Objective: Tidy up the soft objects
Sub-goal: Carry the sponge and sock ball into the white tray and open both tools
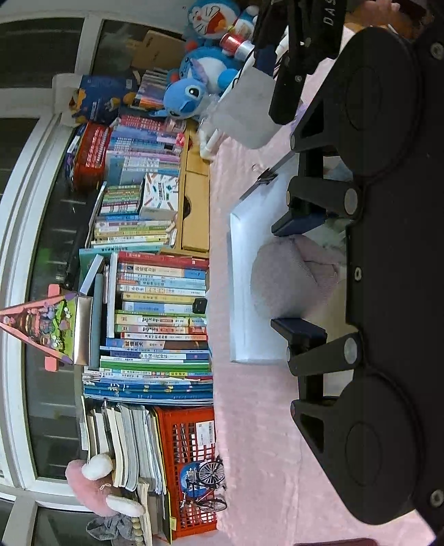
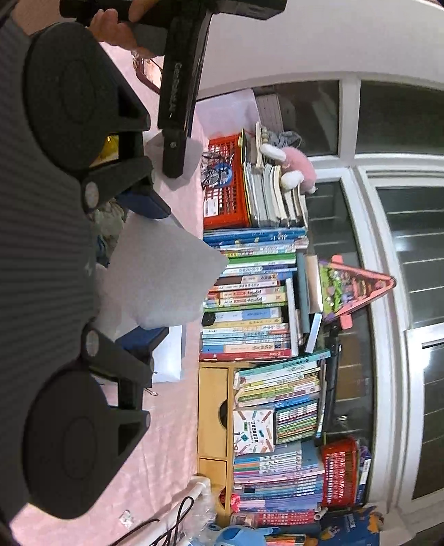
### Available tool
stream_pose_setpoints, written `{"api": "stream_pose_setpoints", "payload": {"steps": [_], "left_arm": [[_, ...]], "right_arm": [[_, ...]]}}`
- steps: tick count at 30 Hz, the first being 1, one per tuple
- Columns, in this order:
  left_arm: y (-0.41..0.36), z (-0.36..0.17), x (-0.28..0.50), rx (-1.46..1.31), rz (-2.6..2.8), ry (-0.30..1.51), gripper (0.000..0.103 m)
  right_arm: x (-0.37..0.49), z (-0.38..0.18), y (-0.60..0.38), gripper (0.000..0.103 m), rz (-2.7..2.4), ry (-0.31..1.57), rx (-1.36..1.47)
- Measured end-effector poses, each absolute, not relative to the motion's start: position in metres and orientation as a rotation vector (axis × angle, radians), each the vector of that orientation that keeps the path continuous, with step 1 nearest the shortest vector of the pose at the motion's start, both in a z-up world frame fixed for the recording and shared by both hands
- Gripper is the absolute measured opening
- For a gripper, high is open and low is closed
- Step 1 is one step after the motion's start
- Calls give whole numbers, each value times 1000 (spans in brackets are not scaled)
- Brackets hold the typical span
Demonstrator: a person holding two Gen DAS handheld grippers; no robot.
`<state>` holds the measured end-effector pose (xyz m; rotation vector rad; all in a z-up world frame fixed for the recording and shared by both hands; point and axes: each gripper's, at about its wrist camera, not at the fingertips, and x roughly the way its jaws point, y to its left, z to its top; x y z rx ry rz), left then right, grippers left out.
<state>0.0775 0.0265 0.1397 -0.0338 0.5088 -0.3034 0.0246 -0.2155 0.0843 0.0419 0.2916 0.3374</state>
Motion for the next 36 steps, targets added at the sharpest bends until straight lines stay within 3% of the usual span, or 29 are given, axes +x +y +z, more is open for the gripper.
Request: {"api": "stream_pose_setpoints", "payload": {"steps": [14, 24, 36], "left_arm": [[21, 145, 217, -83, -297, 765, 49], [10, 90, 300, -147, -301, 1028, 49], [-9, 54, 326, -101, -277, 1127, 49]], "right_arm": [[156, 111, -223, 70, 329, 585, 48], [234, 67, -207, 70, 283, 864, 46], [259, 38, -194, 71, 272, 993, -25]]}}
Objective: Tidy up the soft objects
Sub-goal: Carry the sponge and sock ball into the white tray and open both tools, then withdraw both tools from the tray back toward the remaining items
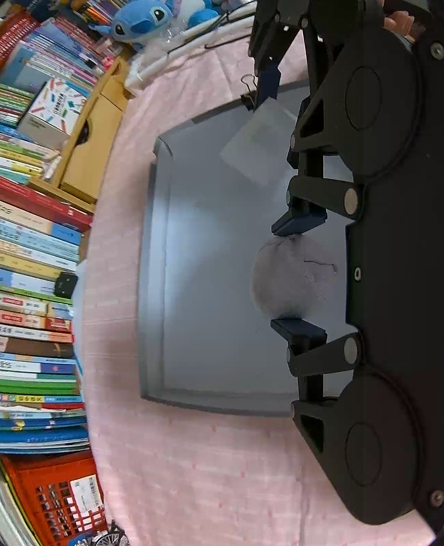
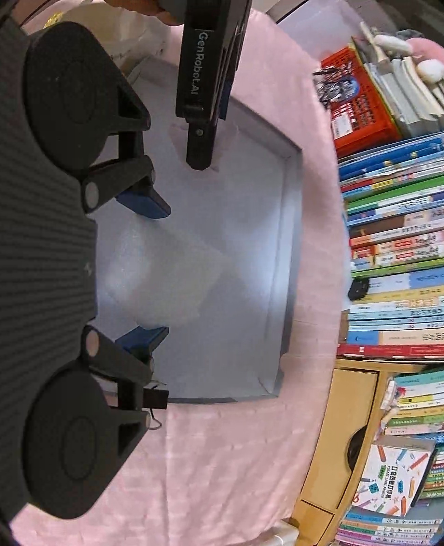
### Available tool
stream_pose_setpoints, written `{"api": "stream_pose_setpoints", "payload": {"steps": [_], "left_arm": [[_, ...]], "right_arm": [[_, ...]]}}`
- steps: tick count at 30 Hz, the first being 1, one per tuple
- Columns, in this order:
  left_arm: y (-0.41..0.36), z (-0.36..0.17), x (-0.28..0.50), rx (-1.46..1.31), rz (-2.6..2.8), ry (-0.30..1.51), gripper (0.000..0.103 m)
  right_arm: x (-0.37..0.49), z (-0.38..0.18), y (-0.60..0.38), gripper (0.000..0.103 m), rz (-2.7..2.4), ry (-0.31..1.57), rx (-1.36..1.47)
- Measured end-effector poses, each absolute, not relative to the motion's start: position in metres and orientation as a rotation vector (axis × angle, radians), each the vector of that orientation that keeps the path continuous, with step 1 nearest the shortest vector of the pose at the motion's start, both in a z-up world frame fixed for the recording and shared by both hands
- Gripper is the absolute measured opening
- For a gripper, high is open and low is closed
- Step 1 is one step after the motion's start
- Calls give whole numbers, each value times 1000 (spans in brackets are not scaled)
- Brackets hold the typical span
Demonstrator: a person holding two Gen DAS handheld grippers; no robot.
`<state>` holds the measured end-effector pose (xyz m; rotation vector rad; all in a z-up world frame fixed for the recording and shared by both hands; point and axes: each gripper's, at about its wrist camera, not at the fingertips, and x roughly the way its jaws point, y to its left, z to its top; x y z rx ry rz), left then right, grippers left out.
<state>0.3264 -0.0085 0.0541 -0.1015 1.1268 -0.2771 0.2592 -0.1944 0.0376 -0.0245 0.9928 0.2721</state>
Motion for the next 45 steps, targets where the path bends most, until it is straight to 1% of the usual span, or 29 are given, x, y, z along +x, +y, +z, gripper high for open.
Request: {"api": "stream_pose_setpoints", "payload": {"steps": [5, 9, 10, 11, 12, 14, 16, 18, 24, 34, 45], "left_arm": [[-13, 49, 328, -92, -281, 1144, 50], [-12, 47, 327, -106, -276, 1149, 52], [-12, 47, 327, -108, -272, 1150, 54], [-11, 48, 327, -109, -270, 1152, 59], [-11, 49, 327, -113, -271, 1154, 67], [-9, 51, 327, -129, -274, 1151, 74], [-7, 56, 325, -136, -284, 1136, 74], [-6, 63, 320, -126, -284, 1117, 77], [-3, 86, 295, -72, -278, 1017, 80], [6, 120, 237, -51, -296, 837, 85], [26, 137, 163, -91, -342, 711, 88]], "right_arm": [[262, 34, -191, 71, 284, 1015, -52], [263, 30, -190, 75, 287, 1027, -58], [262, 30, -189, 75, 288, 1025, -62], [262, 30, -189, 79, 285, 1022, -69], [261, 30, -188, 81, 289, 1023, -72], [259, 32, -187, 86, 289, 1014, -76], [258, 34, -185, 88, 292, 1002, -86], [256, 37, -185, 90, 291, 990, -92], [242, 51, -190, 91, 285, 932, -100], [192, 87, -206, 94, 288, 746, -78], [128, 105, -212, 97, 316, 592, -68]]}}
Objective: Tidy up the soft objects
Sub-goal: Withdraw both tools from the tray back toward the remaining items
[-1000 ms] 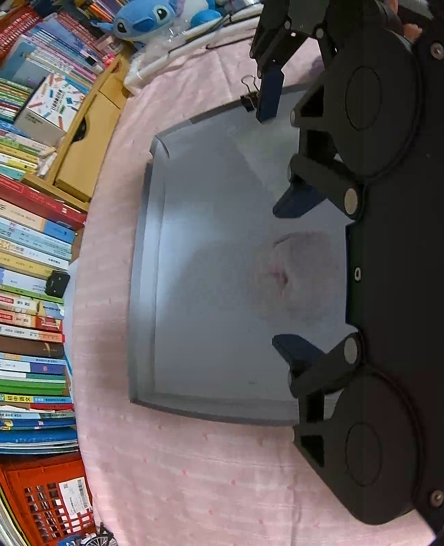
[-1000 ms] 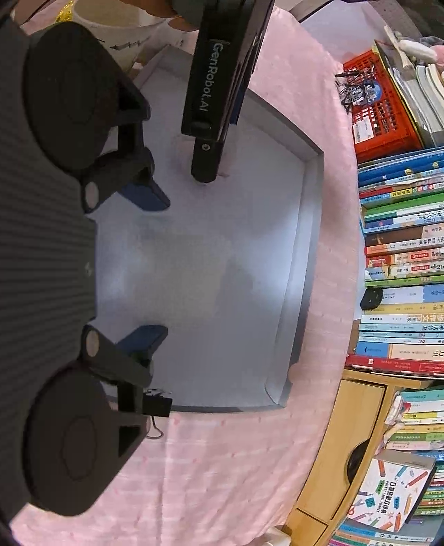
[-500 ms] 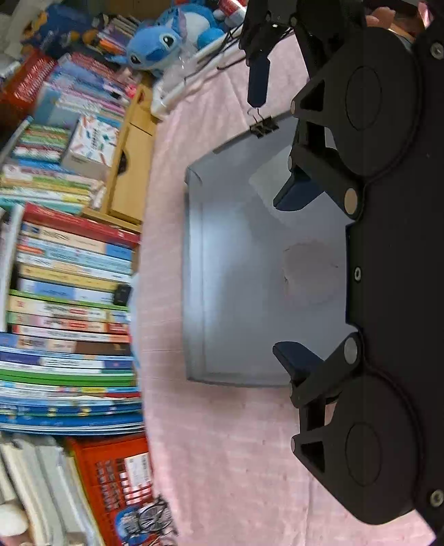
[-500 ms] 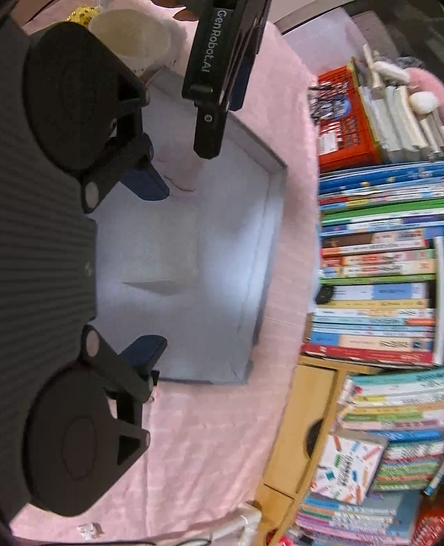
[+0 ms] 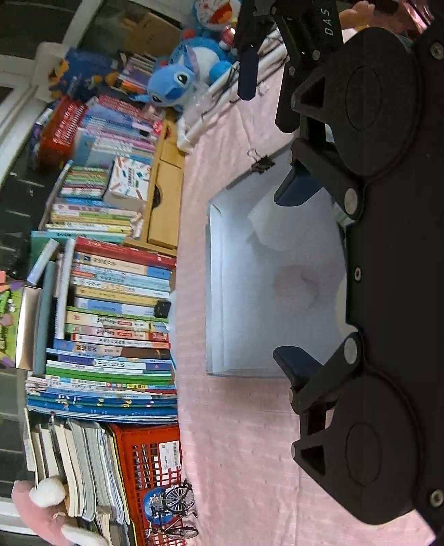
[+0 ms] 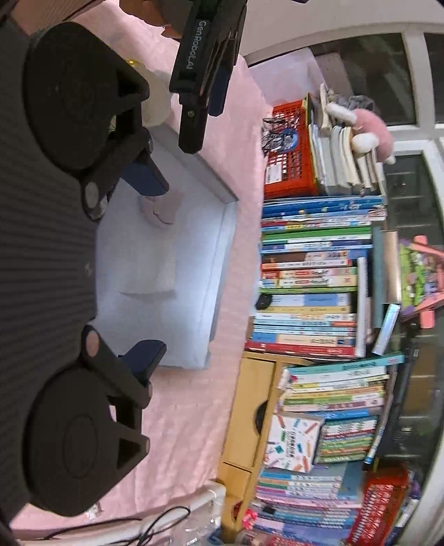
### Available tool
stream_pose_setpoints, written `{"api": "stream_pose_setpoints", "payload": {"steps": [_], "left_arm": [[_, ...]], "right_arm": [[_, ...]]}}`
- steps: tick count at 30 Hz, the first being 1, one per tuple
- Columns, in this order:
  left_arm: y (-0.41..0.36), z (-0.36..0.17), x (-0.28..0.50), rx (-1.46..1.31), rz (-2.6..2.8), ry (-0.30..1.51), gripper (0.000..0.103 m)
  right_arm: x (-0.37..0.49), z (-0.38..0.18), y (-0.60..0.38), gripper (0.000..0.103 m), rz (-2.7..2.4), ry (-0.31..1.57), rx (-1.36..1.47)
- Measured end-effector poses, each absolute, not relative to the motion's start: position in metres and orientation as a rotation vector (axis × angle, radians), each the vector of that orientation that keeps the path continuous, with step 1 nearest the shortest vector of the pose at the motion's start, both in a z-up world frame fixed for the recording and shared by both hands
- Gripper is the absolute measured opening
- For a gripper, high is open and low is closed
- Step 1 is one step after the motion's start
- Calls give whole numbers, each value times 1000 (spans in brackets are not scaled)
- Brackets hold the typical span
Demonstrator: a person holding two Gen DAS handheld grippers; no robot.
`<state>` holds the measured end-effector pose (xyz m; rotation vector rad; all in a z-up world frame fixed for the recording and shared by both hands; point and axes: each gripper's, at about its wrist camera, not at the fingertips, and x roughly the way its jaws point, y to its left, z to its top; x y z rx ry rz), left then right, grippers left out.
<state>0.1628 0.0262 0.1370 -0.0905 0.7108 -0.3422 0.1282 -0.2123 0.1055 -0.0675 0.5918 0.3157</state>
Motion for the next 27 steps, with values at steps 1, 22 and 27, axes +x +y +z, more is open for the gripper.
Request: {"api": "stream_pose_setpoints", "payload": {"steps": [1, 22, 27], "left_arm": [[29, 138, 157, -100, -344, 702, 89], [72, 98, 44, -136, -257, 546, 97], [76, 88, 25, -114, -229, 511, 99]], "right_arm": [[122, 106, -213, 97, 316, 580, -64], [9, 67, -244, 101, 179, 352, -57], [-8, 54, -246, 103, 174, 306, -61]]}}
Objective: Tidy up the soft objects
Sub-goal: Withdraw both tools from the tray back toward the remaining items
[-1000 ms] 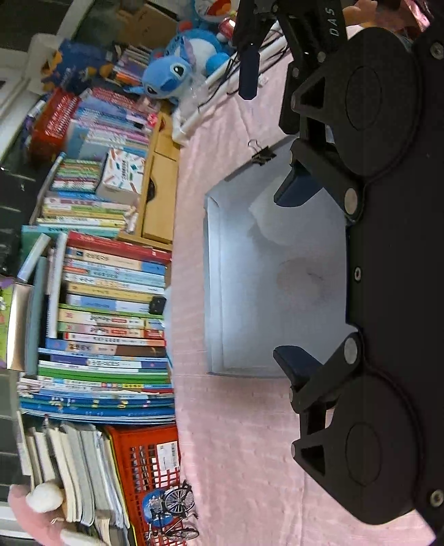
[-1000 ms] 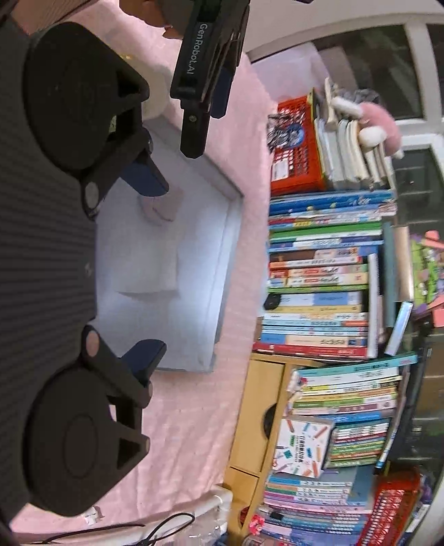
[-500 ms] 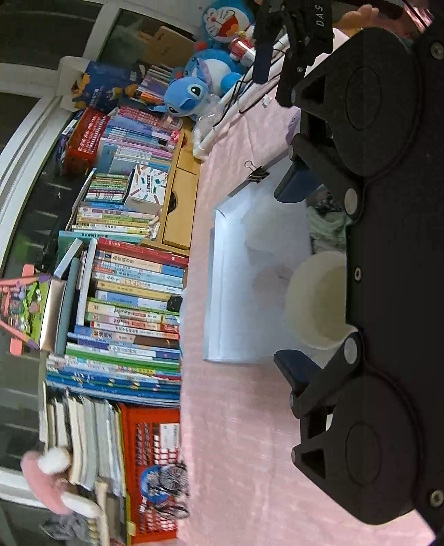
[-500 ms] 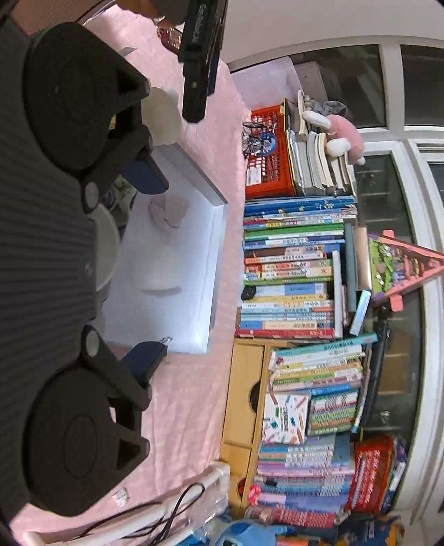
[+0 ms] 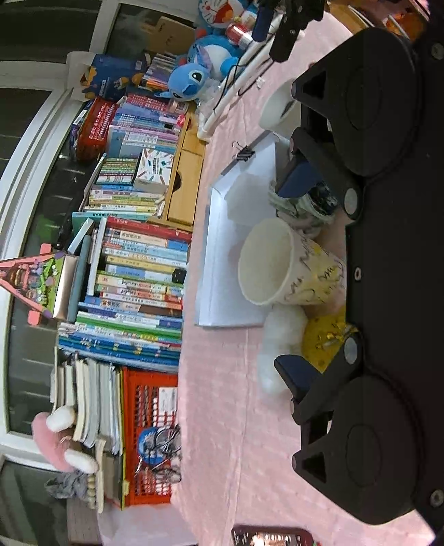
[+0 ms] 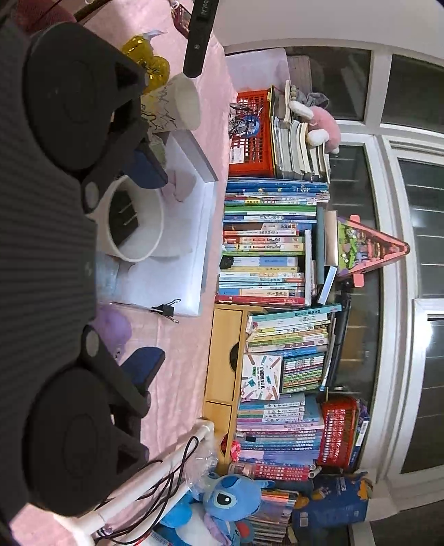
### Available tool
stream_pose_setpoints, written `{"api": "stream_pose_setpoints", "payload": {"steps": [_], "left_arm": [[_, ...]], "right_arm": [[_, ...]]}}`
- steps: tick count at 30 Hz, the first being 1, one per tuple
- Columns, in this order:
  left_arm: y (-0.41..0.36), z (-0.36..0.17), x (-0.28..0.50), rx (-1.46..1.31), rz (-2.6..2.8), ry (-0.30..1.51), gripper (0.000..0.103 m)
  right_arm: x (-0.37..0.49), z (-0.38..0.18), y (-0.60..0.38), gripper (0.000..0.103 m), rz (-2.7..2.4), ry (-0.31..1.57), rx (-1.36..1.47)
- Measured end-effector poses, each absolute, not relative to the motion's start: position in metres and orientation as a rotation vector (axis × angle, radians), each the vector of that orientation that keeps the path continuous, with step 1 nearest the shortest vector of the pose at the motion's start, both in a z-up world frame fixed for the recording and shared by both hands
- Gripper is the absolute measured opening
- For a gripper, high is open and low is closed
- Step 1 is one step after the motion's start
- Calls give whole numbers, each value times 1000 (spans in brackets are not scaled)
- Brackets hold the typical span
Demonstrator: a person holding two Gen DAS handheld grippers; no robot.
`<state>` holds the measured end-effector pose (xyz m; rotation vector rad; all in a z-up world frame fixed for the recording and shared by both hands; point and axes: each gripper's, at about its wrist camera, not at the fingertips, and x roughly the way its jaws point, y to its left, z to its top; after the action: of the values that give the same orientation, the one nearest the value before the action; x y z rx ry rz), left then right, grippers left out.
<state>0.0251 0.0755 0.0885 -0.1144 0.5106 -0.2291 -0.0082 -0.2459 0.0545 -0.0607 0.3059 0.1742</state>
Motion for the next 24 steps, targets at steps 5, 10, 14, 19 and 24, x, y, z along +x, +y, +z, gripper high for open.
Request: {"api": "stream_pose_setpoints", "payload": {"steps": [5, 10, 14, 19, 24], "left_arm": [[75, 81, 4, -51, -187, 455, 102], [79, 68, -7, -30, -166, 470, 103], [83, 55, -8, -53, -143, 507, 103], [82, 44, -9, -46, -116, 529, 103], [76, 35, -9, -41, -78, 534, 102]], "right_arm": [[-19, 43, -248, 103, 152, 287, -26], [-28, 30, -249, 103, 124, 276, -9], [-34, 20, -248, 103, 106, 273, -24], [-37, 7, -247, 103, 74, 289, -24], [-36, -4, -248, 103, 55, 316, -6]]}}
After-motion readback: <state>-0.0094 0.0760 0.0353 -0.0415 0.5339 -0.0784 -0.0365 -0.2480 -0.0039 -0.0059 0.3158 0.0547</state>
